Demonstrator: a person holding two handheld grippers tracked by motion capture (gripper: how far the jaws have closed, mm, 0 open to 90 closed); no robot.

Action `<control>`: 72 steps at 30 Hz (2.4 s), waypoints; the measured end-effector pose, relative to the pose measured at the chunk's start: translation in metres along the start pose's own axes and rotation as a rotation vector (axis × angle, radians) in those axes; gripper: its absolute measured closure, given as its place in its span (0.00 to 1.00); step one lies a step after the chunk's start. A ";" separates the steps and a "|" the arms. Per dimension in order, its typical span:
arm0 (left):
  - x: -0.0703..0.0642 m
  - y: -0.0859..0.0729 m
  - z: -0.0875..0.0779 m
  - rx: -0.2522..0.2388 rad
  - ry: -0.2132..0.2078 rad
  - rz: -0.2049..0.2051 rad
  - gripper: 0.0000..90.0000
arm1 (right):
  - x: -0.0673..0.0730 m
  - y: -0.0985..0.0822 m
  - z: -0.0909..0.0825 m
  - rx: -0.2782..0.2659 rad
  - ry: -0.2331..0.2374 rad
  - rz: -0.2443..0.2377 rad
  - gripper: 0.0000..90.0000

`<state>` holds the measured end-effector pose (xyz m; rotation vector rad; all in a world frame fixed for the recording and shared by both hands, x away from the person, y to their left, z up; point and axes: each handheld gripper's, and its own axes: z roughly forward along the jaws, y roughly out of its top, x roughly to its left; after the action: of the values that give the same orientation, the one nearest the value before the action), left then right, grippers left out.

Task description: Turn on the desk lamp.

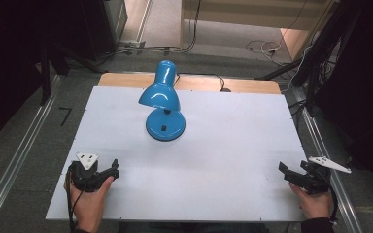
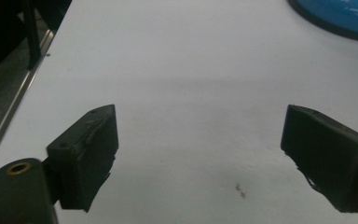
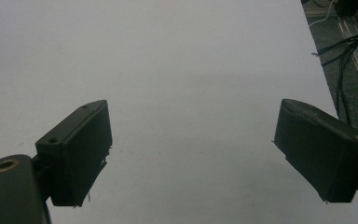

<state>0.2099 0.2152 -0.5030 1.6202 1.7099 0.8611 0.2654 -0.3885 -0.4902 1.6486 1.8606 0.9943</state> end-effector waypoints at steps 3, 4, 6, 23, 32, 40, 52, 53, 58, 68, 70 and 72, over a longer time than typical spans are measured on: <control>-0.005 0.001 -0.003 -0.019 -0.023 0.006 0.14 | 0.000 0.000 -0.001 -0.001 0.004 -0.001 0.11; -0.006 0.002 -0.004 -0.024 -0.030 0.006 0.14 | 0.000 0.000 -0.001 -0.001 0.004 -0.001 0.11; -0.007 0.002 -0.005 -0.030 -0.045 -0.001 0.14 | 0.000 0.000 -0.001 -0.001 0.003 -0.001 0.11; -0.015 0.008 0.001 -0.047 -0.119 -0.022 0.15 | 0.001 0.001 0.001 0.000 0.002 -0.009 0.11; -0.024 0.014 0.008 -0.061 -0.143 -0.021 0.15 | 0.001 0.002 0.000 -0.001 0.019 0.023 0.09; -0.031 0.018 0.012 -0.065 -0.161 -0.004 0.15 | 0.001 0.004 -0.002 -0.012 0.035 0.043 0.08; -0.039 0.025 0.020 -0.067 -0.182 -0.004 0.15 | 0.002 0.004 -0.003 -0.029 0.020 0.022 0.08; -0.039 0.025 0.020 -0.067 -0.182 -0.004 0.15 | 0.002 0.004 -0.003 -0.025 0.022 0.024 0.08; -0.043 0.027 0.023 -0.062 -0.198 -0.002 0.15 | 0.003 0.003 -0.001 -0.020 0.002 -0.008 0.08; -0.052 0.032 0.032 -0.041 -0.230 0.000 0.14 | 0.003 0.003 0.000 -0.014 -0.006 -0.009 0.08; -0.054 0.033 0.033 -0.039 -0.237 0.003 0.14 | 0.002 0.003 0.001 -0.012 -0.003 -0.005 0.08; -0.055 0.034 0.034 -0.040 -0.240 0.001 0.14 | 0.002 0.003 0.001 -0.011 -0.003 -0.004 0.08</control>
<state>0.2603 0.1626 -0.4960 1.6266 1.5156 0.6670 0.2671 -0.3865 -0.4884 1.6389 1.8527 0.9981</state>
